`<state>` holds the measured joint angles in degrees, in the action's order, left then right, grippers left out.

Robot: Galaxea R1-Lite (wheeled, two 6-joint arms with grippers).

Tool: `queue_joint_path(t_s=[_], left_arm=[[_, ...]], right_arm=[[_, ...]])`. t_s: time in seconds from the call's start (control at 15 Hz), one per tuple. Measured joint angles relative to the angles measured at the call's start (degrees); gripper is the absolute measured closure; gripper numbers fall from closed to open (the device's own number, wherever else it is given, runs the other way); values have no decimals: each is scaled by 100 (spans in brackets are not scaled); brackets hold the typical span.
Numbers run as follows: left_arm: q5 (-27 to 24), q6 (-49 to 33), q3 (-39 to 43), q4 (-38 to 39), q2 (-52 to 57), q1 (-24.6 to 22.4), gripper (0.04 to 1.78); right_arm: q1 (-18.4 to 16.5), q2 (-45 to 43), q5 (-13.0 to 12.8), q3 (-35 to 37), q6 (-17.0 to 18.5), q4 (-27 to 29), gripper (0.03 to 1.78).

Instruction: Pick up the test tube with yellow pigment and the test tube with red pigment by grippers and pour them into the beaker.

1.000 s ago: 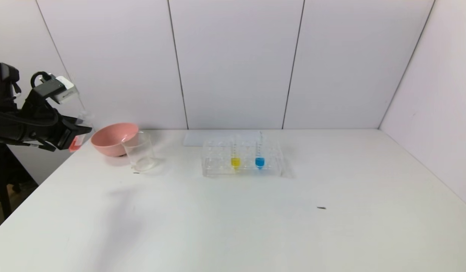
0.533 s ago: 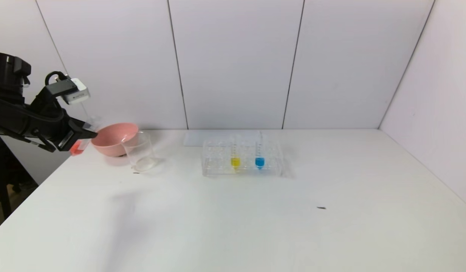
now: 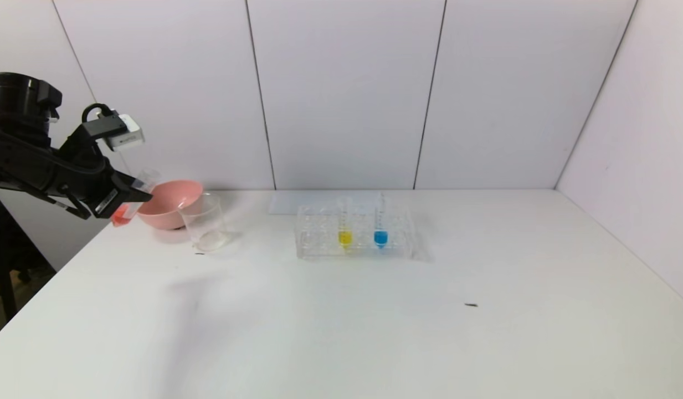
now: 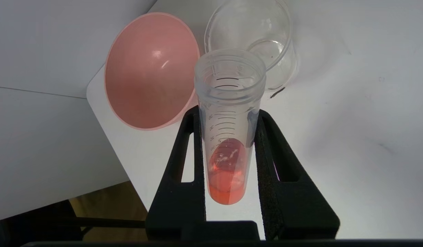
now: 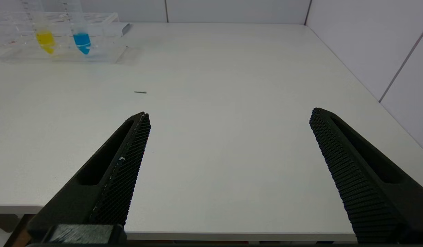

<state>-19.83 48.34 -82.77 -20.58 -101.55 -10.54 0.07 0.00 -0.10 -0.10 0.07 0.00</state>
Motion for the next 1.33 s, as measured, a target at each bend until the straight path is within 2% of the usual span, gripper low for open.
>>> queue_joint_path(t_s=[0.6,0.87,1.2,1.33], left_arm=[[57,152,-262,-296,-228,11,137],[66,455,-656,-866,-379,18,137],[82,751,-947,-1018,-518,35,137],[112,883,-1122,-1296,-556,35,137]], right_arm=[[-2,0,0,0,2,0,11],[2,0,0,0,2,0,11],[-2,0,0,0,2,0,11],[2,0,0,0,0,0,11]])
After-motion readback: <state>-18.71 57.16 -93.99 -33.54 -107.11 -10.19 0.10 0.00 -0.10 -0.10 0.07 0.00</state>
